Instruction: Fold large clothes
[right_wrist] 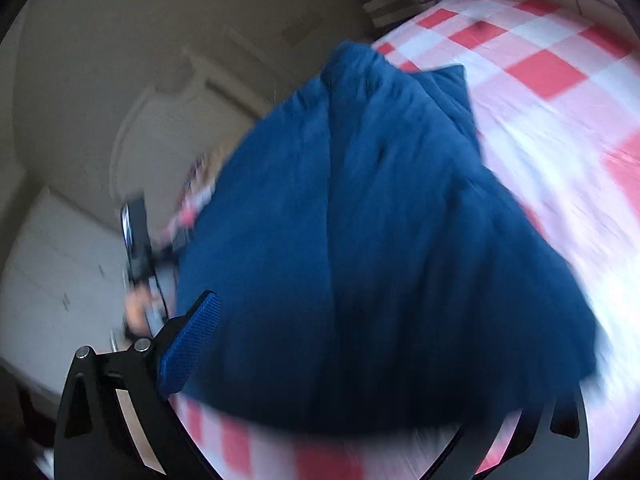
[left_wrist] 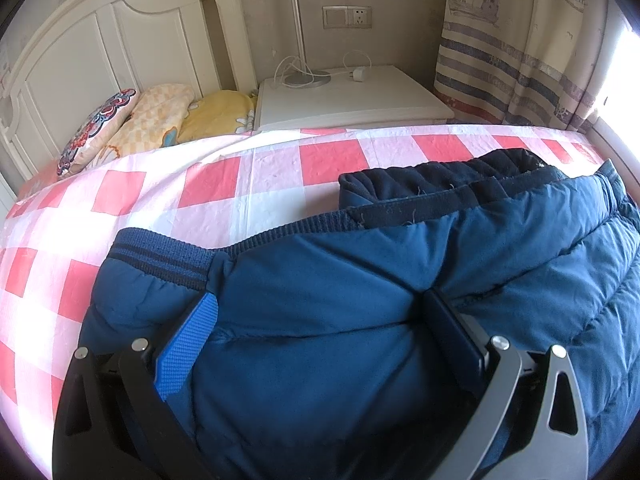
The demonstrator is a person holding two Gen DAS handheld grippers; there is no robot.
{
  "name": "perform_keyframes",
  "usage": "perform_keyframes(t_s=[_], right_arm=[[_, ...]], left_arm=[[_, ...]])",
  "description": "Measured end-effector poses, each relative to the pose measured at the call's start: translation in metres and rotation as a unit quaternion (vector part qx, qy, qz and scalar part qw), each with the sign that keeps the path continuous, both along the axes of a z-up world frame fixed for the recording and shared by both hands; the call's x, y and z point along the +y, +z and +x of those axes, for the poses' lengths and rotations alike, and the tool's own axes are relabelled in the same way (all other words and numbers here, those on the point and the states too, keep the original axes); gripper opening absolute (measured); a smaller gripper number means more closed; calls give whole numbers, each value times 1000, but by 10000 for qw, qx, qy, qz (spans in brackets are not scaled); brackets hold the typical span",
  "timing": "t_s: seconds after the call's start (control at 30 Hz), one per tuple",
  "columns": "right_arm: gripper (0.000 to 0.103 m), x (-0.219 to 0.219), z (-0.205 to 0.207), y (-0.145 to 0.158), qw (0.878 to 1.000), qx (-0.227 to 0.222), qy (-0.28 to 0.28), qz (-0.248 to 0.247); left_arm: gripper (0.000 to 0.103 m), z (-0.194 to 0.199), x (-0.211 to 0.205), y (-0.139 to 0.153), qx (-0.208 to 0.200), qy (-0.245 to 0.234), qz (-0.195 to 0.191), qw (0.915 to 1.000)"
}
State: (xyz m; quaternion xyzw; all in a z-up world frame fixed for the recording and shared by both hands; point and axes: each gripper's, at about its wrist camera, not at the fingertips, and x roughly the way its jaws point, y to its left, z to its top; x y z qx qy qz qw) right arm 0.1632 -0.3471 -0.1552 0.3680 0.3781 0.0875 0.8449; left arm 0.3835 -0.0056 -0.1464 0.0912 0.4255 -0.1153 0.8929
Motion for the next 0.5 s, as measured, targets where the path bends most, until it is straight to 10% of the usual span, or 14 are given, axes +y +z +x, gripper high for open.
perform_keyframes(t_s=[0.07, 0.2, 0.5], right_arm=[[98, 8, 13, 1, 9997, -79, -186, -116], [54, -3, 6, -7, 9976, -419, -532, 158], [35, -6, -56, 20, 9912, -1207, -519, 151]], left_arm=[[101, 0, 1, 0, -22, 69, 48, 10000], [101, 3, 6, 0, -3, 209, -5, 9998], [101, -29, -25, 17, -701, 92, 881, 9936]])
